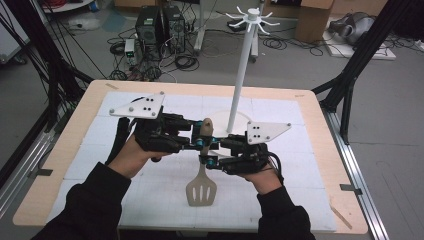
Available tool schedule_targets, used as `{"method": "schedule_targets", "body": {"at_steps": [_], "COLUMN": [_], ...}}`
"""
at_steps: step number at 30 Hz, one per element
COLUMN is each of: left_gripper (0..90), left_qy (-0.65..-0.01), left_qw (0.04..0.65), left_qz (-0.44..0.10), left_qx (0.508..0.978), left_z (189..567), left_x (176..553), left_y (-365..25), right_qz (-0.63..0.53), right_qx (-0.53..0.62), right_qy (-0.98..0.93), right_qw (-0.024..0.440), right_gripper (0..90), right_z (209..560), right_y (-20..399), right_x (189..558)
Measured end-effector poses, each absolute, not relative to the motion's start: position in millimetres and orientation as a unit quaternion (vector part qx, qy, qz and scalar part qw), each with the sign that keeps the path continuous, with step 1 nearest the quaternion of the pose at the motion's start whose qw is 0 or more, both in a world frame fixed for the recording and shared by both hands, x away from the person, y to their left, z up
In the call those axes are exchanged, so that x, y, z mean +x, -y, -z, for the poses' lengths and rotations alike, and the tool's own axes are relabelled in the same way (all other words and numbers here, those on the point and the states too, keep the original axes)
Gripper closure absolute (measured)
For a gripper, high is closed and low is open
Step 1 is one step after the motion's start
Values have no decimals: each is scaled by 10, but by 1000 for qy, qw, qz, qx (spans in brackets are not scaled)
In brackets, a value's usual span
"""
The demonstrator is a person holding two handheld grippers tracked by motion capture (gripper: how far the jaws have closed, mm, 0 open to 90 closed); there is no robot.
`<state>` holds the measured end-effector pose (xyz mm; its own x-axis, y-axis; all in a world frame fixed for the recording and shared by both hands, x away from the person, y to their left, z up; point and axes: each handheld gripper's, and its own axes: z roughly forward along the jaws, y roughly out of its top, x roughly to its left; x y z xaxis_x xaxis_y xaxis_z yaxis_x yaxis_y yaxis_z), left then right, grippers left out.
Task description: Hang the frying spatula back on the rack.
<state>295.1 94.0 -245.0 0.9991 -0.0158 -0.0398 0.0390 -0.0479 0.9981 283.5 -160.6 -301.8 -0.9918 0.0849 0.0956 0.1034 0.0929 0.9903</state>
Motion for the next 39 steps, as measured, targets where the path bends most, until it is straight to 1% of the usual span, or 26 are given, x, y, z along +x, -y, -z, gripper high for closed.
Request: {"method": "schedule_targets", "body": {"at_steps": [4,7,11,15,16,17,18,20,21,23,25,27,30,37,39], "left_gripper": [733,733,732,725,687,593,529,503,468,365,352,305,275,276,241], "left_qy": [-7,-6,-7,-27,-41,-56,-67,-80,-91,-112,-127,-149,-170,-206,-216], "left_qw": [690,692,693,698,699,698,699,704,706,711,714,710,702,692,683], "left_qz": [21,19,17,8,2,0,-2,-13,-19,-29,-36,-44,-61,-102,-117], "left_qx": [723,722,721,716,714,714,712,705,702,693,688,687,689,685,688], "left_z": [2453,2459,2477,2504,2508,2510,2514,2530,2542,2583,2657,2752,2901,3220,3282], "left_x": [2950,2954,2952,2961,2963,2971,2978,2977,2972,2956,2927,2885,2807,2634,2607], "left_y": [-942,-942,-949,-984,-997,-1016,-1045,-1121,-1163,-1263,-1379,-1501,-1682,-2011,-2072], "right_qz": [676,675,671,667,664,661,656,648,645,645,647,651,652,647,645], "right_qx": [-62,-57,-55,-64,-68,-67,-70,-80,-86,-94,-104,-116,-133,-165,-175], "right_qy": [734,736,740,742,745,747,751,757,759,758,755,750,745,742,740], "right_qw": [9,11,5,-9,-10,-14,-13,-17,-21,-26,-34,-35,-41,-64,-72], "right_gripper": [673,743,755,761,762,762,763,763,763,763,764,764,764,764,764], "right_z": [3011,3007,3005,3000,2998,3002,3006,3016,3020,3024,3017,3001,2952,2738,2665], "right_y": [1624,1630,1625,1618,1617,1618,1615,1613,1616,1632,1661,1702,1755,1863,1905], "right_x": [2844,2839,2823,2821,2817,2823,2821,2823,2824,2834,2852,2873,2925,3127,3200]}}
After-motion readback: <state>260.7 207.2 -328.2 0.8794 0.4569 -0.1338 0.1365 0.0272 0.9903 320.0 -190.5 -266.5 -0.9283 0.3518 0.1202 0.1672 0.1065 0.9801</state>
